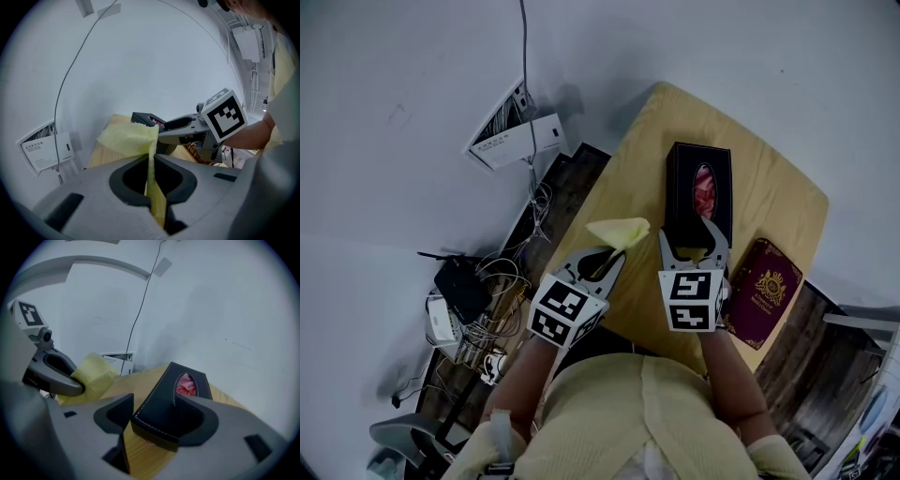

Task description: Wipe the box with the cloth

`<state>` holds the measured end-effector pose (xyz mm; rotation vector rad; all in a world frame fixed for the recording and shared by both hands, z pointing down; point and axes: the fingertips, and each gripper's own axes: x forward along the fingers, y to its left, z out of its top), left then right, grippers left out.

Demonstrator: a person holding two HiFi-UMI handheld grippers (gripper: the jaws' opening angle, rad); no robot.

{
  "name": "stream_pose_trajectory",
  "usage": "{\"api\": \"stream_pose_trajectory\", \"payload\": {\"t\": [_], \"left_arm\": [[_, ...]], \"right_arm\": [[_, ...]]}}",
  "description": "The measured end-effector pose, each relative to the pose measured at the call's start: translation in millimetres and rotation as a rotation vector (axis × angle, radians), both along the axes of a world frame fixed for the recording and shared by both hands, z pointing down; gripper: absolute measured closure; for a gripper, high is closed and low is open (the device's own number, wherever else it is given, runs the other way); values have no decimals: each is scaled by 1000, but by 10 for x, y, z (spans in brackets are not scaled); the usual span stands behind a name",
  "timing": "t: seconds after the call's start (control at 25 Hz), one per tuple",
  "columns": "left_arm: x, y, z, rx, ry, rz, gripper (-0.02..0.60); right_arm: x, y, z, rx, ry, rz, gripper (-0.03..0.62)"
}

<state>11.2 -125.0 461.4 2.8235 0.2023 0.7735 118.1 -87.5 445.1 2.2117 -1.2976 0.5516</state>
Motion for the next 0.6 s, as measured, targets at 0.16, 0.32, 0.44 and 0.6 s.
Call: {"api": "stream_pose_trajectory", "payload": {"t": [0.16, 0.32, 0.44, 0.6], "left_arm": [[35, 10, 0, 1, 0, 12, 552], [53, 8, -4, 1, 1, 16, 552], [53, 18, 16, 2, -5, 21, 552], [29, 23, 41, 1, -15, 25, 552]], "right_arm": [[11, -38, 17, -27, 0, -18, 333], [14, -53, 47, -60, -26, -27, 332], [24, -34, 44, -72, -39, -49, 332], [28, 69, 47, -100, -32, -96, 332]]}}
